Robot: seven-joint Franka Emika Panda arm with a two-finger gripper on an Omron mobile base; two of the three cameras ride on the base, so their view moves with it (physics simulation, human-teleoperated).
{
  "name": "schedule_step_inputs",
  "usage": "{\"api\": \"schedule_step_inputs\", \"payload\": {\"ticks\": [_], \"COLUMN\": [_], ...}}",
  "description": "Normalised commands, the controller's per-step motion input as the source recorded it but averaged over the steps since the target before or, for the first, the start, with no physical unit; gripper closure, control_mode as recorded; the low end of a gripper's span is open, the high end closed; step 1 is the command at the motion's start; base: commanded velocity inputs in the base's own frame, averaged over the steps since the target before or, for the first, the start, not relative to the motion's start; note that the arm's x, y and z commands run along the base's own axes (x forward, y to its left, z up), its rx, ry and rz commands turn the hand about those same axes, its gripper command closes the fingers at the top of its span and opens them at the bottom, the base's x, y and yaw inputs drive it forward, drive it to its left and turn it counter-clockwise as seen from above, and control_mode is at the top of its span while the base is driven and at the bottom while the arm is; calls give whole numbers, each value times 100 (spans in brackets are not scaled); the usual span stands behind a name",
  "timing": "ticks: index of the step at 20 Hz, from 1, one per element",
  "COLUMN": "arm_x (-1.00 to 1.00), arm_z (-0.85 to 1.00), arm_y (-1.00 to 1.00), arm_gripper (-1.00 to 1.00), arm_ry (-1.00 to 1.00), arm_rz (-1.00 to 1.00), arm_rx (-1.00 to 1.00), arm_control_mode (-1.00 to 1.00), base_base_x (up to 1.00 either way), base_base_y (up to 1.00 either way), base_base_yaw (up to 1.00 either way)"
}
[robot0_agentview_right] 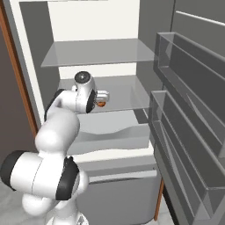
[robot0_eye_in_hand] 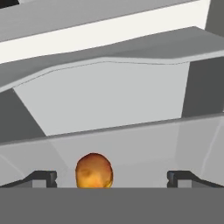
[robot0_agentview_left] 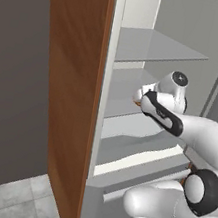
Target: Retrieve the pear and peach from the fridge and place them into the bowl on the dining table.
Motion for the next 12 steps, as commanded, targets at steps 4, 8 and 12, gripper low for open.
{"api": "schedule_step_inputs", "payload": {"ticks": [4, 8, 12], "arm_x": [42, 45, 43], "arm_z": [-14, -16, -22], "arm_y": [0, -2, -2], "arm_gripper": [-100, -100, -100], "arm_ry": [0, 0, 0], "arm_rz": [0, 0, 0], "arm_rx": [-2, -3, -3], "arm_control_mode": [-100, -100, -100], "base_base_x": [0, 0, 0], "base_base_y": [0, 0, 0], "base_base_yaw": [0, 0, 0]}}
